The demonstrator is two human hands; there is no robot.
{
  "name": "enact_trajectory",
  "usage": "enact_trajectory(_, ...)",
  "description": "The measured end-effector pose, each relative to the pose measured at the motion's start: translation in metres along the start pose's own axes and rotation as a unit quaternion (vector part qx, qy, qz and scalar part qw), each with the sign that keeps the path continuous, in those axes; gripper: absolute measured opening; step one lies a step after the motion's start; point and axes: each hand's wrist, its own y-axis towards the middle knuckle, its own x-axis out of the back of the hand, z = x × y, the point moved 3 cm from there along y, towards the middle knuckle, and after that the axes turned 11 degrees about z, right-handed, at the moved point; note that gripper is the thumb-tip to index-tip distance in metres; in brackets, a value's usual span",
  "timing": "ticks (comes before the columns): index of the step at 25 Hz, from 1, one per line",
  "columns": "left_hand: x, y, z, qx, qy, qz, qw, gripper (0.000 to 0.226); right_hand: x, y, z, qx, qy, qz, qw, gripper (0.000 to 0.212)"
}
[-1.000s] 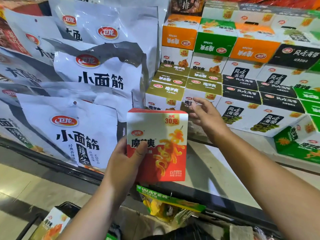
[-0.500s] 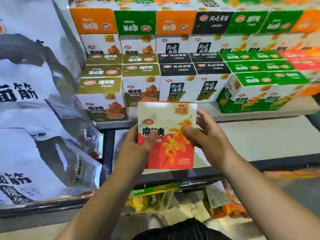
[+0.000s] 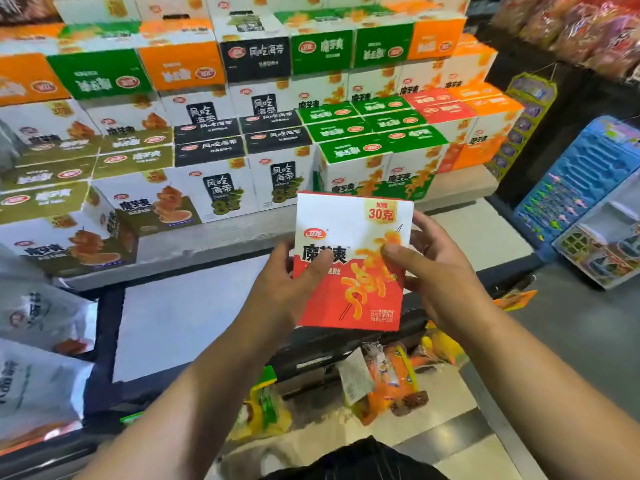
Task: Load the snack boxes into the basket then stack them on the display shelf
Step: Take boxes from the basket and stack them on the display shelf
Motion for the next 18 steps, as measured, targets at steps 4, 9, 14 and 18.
enact_trajectory(4, -0.081, 0.014, -0.013, -0.01, 0.003, 0.032, 0.999, 0.067, 0.082, -0.024, 0.009, 0.0, 0.009, -0.008, 1.0, 0.059)
enact_trajectory(9, -0.175, 0.048, -0.018, 0.005, -0.029, 0.019, 0.999, 0.067, 0.175, -0.04, 0.021, 0.005, -0.003, -0.017, 1.0, 0.073)
enact_trajectory(14, -0.224, 0.077, -0.037, 0.003, -0.016, 0.009, 1.0, 0.076, 0.23, -0.028, 0.036, 0.012, -0.026, -0.023, 0.999, 0.081)
enact_trajectory(18, -0.23, 0.109, -0.055, 0.002, 0.003, 0.015, 1.0, 0.083, 0.255, 0.002, 0.043, 0.023, -0.02, -0.009, 0.999, 0.088)
